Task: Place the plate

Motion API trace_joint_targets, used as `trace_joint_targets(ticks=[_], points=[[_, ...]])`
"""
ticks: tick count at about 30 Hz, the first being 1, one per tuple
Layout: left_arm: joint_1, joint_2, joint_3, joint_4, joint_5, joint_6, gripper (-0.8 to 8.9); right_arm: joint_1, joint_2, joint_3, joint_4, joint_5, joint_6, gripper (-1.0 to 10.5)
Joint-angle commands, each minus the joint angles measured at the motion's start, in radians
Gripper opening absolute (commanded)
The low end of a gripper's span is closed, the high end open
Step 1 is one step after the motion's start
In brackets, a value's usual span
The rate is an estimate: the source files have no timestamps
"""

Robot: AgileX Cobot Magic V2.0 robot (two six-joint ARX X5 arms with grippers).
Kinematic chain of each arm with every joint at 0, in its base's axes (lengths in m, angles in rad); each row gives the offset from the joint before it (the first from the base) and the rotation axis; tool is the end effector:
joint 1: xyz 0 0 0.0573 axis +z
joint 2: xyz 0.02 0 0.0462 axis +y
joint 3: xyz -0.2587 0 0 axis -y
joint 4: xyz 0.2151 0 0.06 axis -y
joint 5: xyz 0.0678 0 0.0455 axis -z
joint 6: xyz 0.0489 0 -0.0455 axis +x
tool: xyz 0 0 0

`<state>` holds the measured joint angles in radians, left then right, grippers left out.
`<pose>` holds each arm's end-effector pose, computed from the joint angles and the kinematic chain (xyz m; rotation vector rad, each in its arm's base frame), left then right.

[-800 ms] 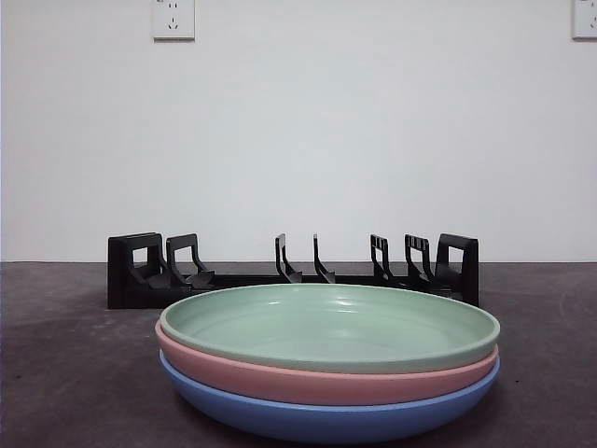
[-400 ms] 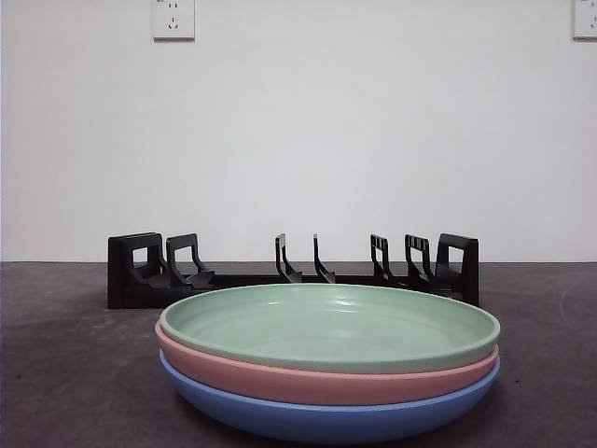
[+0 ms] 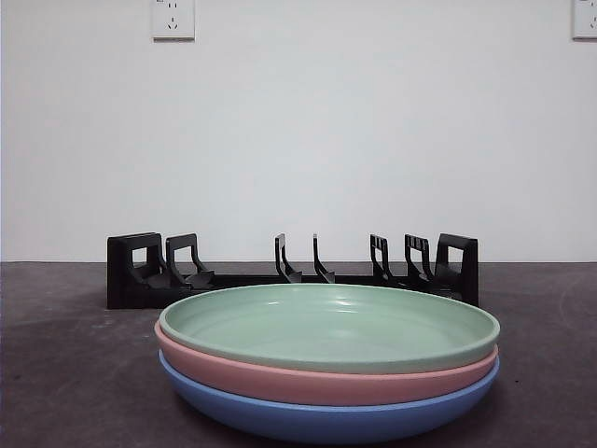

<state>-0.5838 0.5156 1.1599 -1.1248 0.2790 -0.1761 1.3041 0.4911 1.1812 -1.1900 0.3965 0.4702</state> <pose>0.0198 -0.0292 0.3552 -0.0866 0.5623 -0.7994 0.0231 0.0130 0.3546 0.0459 0.5350 0.7788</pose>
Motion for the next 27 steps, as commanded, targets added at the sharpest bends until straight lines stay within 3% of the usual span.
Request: trace_joint_targets(ticks=[1,9,14,20,27], points=[[0.018,0.000,-0.013,0.023,-0.007,0.002,0.06,0.013,0.003,0.013,0.008,0.004,0.008,0.2],[0.220,-0.095,-0.287,0.246,0.011,0.002,0.06,0.013,0.003,0.013,0.008,0.004,0.008,0.2],[0.408,-0.280,-0.573,0.549,0.003,0.058,0.06,0.013,0.003,0.013,0.008,0.005,0.008,0.2],[0.539,-0.485,-0.925,0.818,-0.003,0.074,0.06,0.013,0.003,0.013,0.008,0.004,0.008,0.2],[0.577,-0.513,-1.088,0.894,-0.171,0.043,0.06,0.013,0.003,0.013,0.010,0.004,0.008,0.2]])
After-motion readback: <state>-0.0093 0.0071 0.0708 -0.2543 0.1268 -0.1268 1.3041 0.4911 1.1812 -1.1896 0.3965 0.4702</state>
